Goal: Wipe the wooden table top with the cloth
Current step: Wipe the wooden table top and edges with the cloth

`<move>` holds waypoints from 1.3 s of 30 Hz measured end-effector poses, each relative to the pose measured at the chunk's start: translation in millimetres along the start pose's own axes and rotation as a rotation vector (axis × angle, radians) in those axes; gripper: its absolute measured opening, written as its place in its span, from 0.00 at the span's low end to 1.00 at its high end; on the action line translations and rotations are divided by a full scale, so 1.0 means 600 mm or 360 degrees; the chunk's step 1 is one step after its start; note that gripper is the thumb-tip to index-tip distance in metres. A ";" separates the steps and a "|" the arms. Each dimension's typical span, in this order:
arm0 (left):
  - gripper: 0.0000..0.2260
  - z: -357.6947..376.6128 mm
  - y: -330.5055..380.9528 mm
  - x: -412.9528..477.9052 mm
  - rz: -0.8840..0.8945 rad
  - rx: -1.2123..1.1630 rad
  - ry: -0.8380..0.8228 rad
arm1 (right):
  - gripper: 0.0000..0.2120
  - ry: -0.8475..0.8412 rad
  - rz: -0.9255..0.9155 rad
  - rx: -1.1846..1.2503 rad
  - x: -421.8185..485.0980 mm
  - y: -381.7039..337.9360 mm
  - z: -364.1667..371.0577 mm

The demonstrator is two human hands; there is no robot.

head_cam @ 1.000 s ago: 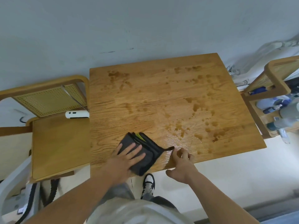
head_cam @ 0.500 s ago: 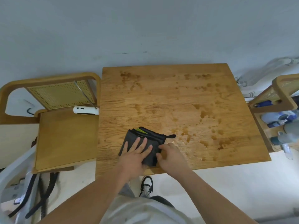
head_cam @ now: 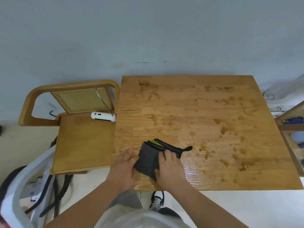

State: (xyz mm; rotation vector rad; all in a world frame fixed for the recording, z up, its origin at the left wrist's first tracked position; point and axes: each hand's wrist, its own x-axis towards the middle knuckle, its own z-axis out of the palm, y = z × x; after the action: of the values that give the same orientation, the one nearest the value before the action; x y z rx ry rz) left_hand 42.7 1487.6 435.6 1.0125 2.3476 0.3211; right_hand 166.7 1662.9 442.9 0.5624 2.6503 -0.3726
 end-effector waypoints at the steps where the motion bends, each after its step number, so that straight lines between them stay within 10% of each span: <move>1: 0.24 -0.004 -0.001 0.001 0.0018 -0.0007 0.0013 | 0.34 0.0003 -0.0138 0.0017 0.002 -0.012 0.007; 16: 0.21 -0.144 -0.134 0.067 0.0412 0.0010 -0.0044 | 0.32 -0.0470 0.0067 0.0358 0.210 -0.038 -0.055; 28: 0.40 -0.198 -0.174 0.219 0.0393 0.0622 -0.0427 | 0.34 -0.0256 0.0357 0.0464 0.083 -0.195 0.078; 39: 0.40 -0.225 -0.175 0.273 0.0293 0.0811 -0.0842 | 0.33 -0.0293 0.0432 0.0549 0.246 -0.064 -0.037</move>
State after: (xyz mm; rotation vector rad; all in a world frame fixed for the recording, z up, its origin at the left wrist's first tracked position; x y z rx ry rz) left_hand -189.7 1534.8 436.6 1.3517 1.8817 -0.4565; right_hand 19.3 1685.0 404.3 0.9333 2.3055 -0.7645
